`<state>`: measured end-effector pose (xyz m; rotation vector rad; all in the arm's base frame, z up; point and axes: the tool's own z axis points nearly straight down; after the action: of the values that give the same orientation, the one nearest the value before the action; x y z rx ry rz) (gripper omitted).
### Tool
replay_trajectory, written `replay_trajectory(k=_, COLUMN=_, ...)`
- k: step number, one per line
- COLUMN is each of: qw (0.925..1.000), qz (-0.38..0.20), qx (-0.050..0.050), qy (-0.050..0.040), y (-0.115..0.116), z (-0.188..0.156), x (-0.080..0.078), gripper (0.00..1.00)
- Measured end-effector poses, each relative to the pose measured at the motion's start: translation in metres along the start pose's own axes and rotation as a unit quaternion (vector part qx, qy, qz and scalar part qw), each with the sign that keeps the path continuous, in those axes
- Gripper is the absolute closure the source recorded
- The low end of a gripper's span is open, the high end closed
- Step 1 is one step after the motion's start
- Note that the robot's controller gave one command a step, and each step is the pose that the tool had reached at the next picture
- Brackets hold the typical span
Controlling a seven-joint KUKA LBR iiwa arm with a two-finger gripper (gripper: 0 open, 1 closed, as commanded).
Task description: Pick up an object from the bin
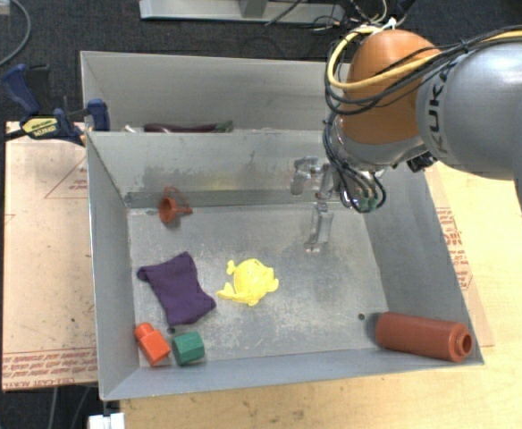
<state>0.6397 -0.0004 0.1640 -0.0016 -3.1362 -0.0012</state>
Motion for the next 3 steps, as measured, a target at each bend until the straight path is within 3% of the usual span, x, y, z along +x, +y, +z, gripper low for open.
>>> replay_trajectory(k=2, qw=1.0, qz=0.006, qx=-0.001, qy=-0.0033, y=-0.003, z=0.003, x=-0.001, gripper=0.0)
replay_trajectory(k=3, qw=0.9993, qz=-0.038, qx=0.001, qy=-0.0037, y=0.029, z=0.041, x=0.017, gripper=0.0)
